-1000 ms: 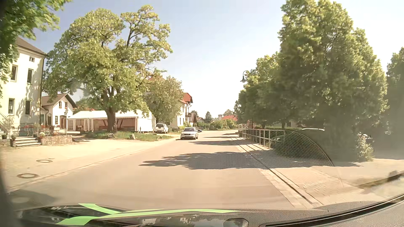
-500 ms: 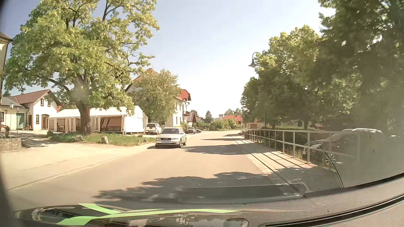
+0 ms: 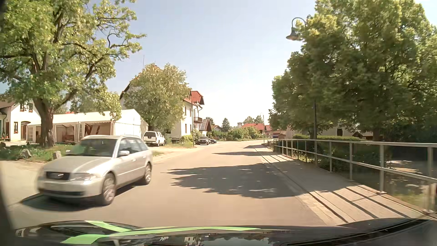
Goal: Follow the waypoints while adhering to traffic rules and regulations
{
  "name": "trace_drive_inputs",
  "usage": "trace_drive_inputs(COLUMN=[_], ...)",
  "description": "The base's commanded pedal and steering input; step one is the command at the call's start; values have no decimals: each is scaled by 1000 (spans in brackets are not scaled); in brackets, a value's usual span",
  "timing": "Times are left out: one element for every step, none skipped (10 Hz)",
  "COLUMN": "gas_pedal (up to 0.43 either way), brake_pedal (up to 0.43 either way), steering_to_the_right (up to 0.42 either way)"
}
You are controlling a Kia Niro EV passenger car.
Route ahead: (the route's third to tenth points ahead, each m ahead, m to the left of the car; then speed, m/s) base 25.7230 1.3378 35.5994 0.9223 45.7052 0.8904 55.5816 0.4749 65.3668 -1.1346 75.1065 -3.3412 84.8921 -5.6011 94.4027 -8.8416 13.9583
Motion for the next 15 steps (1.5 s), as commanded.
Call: trace_drive_inputs(gas_pedal=[157, 157, 157, 157, 157, 169, 177, 177, 177, 189, 197, 197, 197, 197, 189], brake_pedal=[0, 0, 0, 0, 0, 0, 0, 0, 0, 0, 0, 0, 0, 0, 0], steering_to_the_right=[-4, -3, -1, 1, 1, 1, 1, 1, 1, 2, 2, 3, 4, 5, 6])
